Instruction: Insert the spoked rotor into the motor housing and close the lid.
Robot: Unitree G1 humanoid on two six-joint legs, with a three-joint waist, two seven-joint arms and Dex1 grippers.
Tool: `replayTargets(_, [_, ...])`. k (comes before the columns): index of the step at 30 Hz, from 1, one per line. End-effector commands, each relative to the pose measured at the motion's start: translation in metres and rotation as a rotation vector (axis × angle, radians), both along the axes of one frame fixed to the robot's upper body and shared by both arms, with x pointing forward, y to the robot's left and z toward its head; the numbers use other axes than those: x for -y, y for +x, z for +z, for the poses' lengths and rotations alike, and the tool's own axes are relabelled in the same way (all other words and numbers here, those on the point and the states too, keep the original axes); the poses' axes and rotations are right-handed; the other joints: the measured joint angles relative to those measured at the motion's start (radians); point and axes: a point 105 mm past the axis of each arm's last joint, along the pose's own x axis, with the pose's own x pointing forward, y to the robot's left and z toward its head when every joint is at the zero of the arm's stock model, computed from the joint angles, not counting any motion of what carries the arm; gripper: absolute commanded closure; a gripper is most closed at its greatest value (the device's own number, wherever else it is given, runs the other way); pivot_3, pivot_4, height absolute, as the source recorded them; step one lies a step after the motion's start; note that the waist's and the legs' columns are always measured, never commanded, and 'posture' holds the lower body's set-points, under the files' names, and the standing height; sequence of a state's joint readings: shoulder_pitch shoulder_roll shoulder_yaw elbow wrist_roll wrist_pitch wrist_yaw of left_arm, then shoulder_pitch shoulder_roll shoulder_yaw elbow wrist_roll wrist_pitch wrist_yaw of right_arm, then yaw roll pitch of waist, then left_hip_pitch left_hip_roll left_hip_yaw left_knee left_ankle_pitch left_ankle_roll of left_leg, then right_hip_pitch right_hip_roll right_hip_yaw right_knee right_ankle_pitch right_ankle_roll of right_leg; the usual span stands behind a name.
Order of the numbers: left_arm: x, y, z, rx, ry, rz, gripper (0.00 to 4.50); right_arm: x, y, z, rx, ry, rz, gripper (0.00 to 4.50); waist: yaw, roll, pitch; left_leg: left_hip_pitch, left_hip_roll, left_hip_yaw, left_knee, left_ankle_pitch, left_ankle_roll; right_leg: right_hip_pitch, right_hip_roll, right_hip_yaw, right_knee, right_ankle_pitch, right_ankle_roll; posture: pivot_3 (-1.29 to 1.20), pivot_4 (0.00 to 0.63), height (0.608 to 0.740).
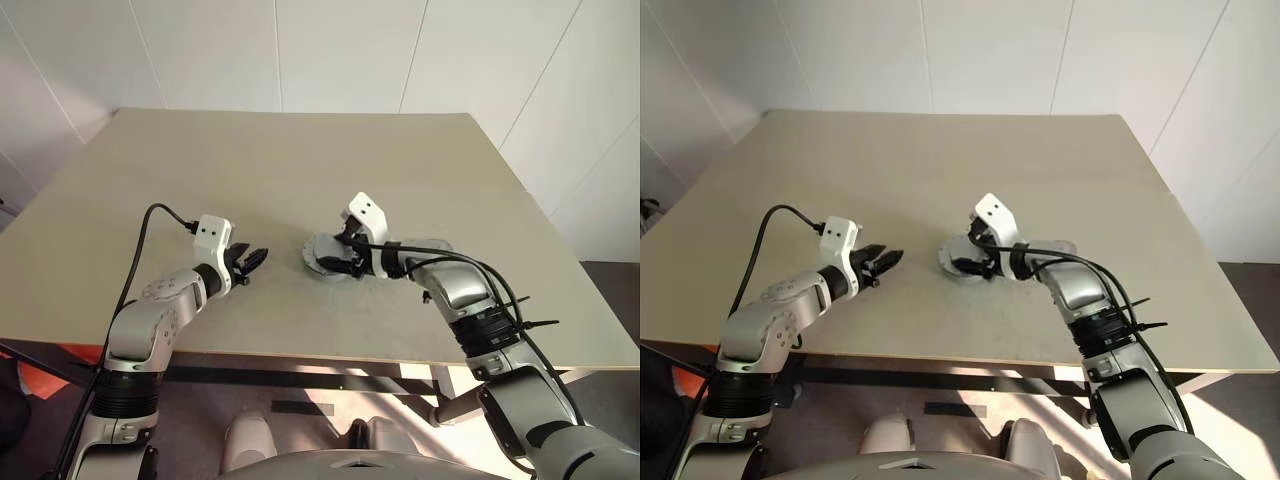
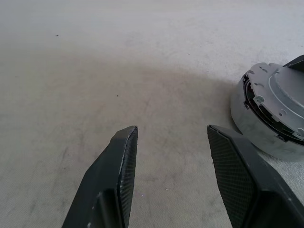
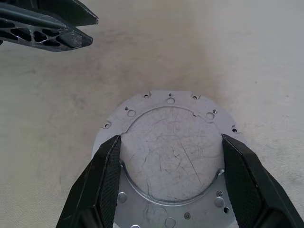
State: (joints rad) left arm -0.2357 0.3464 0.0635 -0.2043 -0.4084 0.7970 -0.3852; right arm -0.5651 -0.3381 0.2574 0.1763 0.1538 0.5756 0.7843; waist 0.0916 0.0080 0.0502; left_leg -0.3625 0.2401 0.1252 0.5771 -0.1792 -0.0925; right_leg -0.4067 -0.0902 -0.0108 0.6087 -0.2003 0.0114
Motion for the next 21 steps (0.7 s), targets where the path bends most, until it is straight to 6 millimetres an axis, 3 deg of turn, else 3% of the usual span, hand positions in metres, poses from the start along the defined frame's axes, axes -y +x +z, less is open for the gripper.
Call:
replayTargets(1, [0.002,0.002,0.012,0.045,0.009,-0.01,2.05,-0.001,0.01,0.015,0.069,0.006,-0.016,1.39,0.0,0.0,0.0,0.0,0.0,0.0,0.0,0.0,0.0,0.0,0.0,0.0,0.0,0.0,0.0,0.0,0.0,0.74])
replayTargets(21, [0.001,0.003,0.012,0.048,0.01,-0.011,2.05,0.008,0.004,-0.005,0.006,-0.069,-0.011,1.39,0.003,0.0,0.0,0.001,0.0,0.0,0.0,0.0,0.0,0.001,0.0,0.0,0.0,0.0,0.0,0.0,0.0,0.74])
